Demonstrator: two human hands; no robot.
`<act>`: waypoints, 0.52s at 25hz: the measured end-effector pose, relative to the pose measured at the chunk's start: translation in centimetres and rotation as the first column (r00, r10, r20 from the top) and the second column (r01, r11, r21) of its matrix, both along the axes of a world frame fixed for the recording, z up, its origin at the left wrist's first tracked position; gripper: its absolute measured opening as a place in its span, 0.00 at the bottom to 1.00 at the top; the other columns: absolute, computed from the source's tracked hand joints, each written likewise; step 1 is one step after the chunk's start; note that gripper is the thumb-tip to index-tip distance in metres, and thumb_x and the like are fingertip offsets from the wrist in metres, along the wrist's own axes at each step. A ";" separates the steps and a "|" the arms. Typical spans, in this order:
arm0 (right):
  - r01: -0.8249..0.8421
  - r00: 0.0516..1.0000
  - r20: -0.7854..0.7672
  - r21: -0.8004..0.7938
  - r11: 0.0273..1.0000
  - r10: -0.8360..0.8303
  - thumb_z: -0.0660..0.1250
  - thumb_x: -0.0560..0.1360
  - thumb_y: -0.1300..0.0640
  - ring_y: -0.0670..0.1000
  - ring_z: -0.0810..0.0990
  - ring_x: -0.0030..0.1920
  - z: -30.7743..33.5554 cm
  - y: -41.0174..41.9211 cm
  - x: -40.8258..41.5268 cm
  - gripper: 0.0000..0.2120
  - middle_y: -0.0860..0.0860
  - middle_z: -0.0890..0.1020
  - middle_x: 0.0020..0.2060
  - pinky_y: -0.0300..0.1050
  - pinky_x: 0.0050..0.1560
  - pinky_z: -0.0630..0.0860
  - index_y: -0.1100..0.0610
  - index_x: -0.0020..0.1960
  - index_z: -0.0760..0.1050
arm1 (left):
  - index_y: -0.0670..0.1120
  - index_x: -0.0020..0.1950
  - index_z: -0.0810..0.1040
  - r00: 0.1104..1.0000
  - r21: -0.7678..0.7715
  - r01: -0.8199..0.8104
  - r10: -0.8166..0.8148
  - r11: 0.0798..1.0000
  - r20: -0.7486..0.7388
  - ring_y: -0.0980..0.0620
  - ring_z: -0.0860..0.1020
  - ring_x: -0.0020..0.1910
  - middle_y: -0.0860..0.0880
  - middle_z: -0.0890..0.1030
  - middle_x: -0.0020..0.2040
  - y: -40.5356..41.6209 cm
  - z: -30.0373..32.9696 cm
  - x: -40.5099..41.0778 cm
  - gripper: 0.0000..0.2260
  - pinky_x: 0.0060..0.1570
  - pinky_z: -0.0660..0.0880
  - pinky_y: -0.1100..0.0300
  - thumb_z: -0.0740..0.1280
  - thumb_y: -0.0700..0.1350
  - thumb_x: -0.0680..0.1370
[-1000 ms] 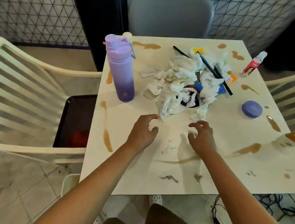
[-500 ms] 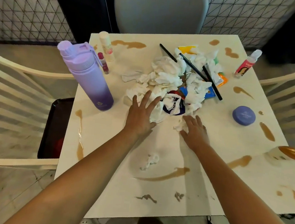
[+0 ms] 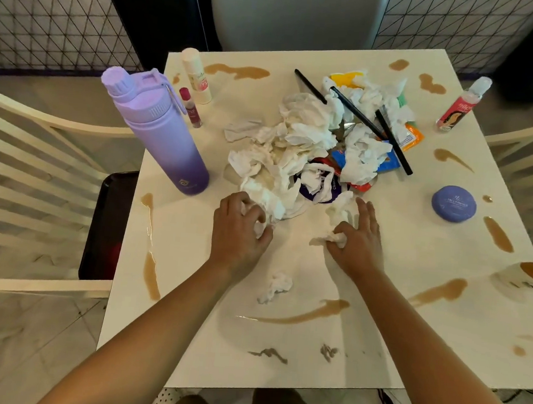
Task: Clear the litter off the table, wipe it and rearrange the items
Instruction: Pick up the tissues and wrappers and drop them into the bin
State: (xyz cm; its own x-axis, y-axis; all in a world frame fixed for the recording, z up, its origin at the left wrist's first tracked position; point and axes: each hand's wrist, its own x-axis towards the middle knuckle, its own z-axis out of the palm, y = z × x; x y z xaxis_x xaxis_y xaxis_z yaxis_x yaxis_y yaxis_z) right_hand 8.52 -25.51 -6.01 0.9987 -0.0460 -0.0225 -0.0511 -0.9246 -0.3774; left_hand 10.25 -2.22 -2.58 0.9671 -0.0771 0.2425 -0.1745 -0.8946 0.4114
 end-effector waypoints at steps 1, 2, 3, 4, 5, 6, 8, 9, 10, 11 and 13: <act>-0.014 0.999 -0.034 0.009 1.000 0.014 0.73 0.68 0.53 0.64 0.54 0.74 0.1 0.0 0.1 0.11 0.63 0.61 0.72 0.60 0.69 0.58 0.60 0.43 0.78 | 0.48 0.48 0.76 0.998 0.007 -0.019 0.019 1.000 0.061 0.46 0.68 0.56 0.44 0.71 0.56 0.0 0.0 0.1 0.14 0.52 0.69 0.54 0.70 0.53 0.67; -0.025 0.997 -0.070 0.014 1.000 0.026 0.72 0.69 0.52 0.63 0.53 0.75 0.1 0.0 0.2 0.11 0.61 0.61 0.72 0.59 0.71 0.56 0.60 0.45 0.78 | 0.50 0.52 0.74 0.996 0.003 -0.021 0.021 1.000 0.082 0.45 0.66 0.59 0.44 0.70 0.59 -0.1 0.3 0.4 0.17 0.55 0.69 0.52 0.69 0.55 0.66; -0.038 0.994 -0.099 0.015 0.999 0.039 0.71 0.70 0.52 0.61 0.53 0.75 0.2 0.0 0.3 0.12 0.60 0.63 0.72 0.57 0.72 0.55 0.61 0.47 0.78 | 0.51 0.56 0.73 0.999 -0.003 -0.005 0.005 1.000 0.046 0.44 0.64 0.64 0.43 0.67 0.63 -0.2 0.4 1.1 0.20 0.57 0.68 0.50 0.68 0.56 0.66; -0.057 0.992 -0.111 0.019 0.998 0.059 0.71 0.71 0.52 0.59 0.54 0.75 0.1 0.0 0.3 0.13 0.59 0.65 0.71 0.56 0.72 0.56 0.62 0.47 0.77 | 0.53 0.60 0.73 0.999 0.004 0.015 -0.015 1.000 -0.029 0.42 0.62 0.67 0.44 0.65 0.67 -0.1 0.4 1.7 0.23 0.60 0.67 0.48 0.68 0.57 0.67; -0.077 0.991 -0.111 0.029 0.997 0.080 0.71 0.70 0.52 0.59 0.58 0.74 0.1 0.0 0.4 0.14 0.58 0.69 0.68 0.55 0.70 0.58 0.62 0.47 0.76 | 0.54 0.63 0.72 0.993 0.024 0.043 -0.040 0.999 -0.111 0.39 0.60 0.69 0.45 0.62 0.71 0.0 0.2 2.2 0.25 0.61 0.66 0.46 0.68 0.58 0.67; -0.088 0.990 -0.109 0.049 0.995 0.093 0.72 0.70 0.52 0.59 0.63 0.71 0.1 0.0 0.4 0.14 0.58 0.74 0.63 0.54 0.68 0.62 0.63 0.46 0.76 | 0.54 0.64 0.73 0.981 0.050 0.069 -0.059 0.996 -0.182 0.38 0.60 0.70 0.46 0.62 0.72 0.2 -0.1 2.5 0.25 0.61 0.67 0.47 0.68 0.57 0.68; -0.086 0.987 -0.125 0.107 0.991 0.099 0.72 0.70 0.55 0.60 0.72 0.62 0.2 0.3 0.5 0.13 0.58 0.77 0.53 0.50 0.59 0.67 0.63 0.46 0.73 | 0.50 0.61 0.75 0.951 0.069 0.095 -0.070 0.993 -0.300 0.41 0.64 0.68 0.47 0.65 0.71 0.8 -1.0 2.2 0.23 0.60 0.69 0.51 0.71 0.53 0.68; -0.076 0.986 -0.140 0.124 0.989 0.094 0.69 0.72 0.59 0.60 0.72 0.58 0.3 0.6 0.5 0.11 0.58 0.77 0.51 0.48 0.56 0.67 0.64 0.48 0.72 | 0.47 0.59 0.76 0.937 0.055 0.081 -0.058 0.995 -0.343 0.43 0.66 0.65 0.48 0.68 0.68 1.2 -1.4 1.7 0.20 0.58 0.69 0.53 0.71 0.50 0.68; -0.060 0.985 -0.155 0.142 0.988 0.082 0.66 0.73 0.62 0.60 0.71 0.57 0.4 0.8 0.5 0.09 0.58 0.76 0.52 0.48 0.54 0.66 0.64 0.52 0.71 | 0.46 0.56 0.76 0.932 0.045 0.053 -0.034 0.998 -0.360 0.44 0.68 0.63 0.48 0.70 0.66 1.6 -1.9 1.0 0.17 0.57 0.70 0.54 0.71 0.48 0.69; -0.037 0.983 -0.172 0.169 0.985 0.066 0.63 0.74 0.64 0.59 0.70 0.57 0.5 1.2 0.5 0.10 0.58 0.76 0.53 0.48 0.54 0.66 0.63 0.55 0.70 | 0.45 0.55 0.76 0.933 0.043 0.027 -0.010 0.999 -0.359 0.44 0.70 0.60 0.48 0.71 0.64 2.0 -2.3 0.5 0.14 0.56 0.71 0.54 0.70 0.47 0.71; 0.008 0.980 -0.193 0.232 0.973 0.037 0.59 0.74 0.67 0.59 0.70 0.58 0.8 1.8 0.4 0.15 0.58 0.74 0.55 0.49 0.54 0.68 0.61 0.61 0.70 | 0.46 0.58 0.75 0.930 0.045 0.013 0.005 0.999 -0.368 0.43 0.70 0.57 0.47 0.70 0.64 2.5 -2.5 -0.1 0.15 0.56 0.71 0.53 0.69 0.46 0.72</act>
State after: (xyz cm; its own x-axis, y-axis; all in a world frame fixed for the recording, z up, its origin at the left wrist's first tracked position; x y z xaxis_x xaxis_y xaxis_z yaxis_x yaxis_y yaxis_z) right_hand 8.95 -23.72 -5.22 0.9744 -0.0023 -0.2249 -0.1321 -0.8150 -0.5642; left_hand 10.10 0.28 -5.04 0.9874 -0.0837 -0.1344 -0.0221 -0.9135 0.4063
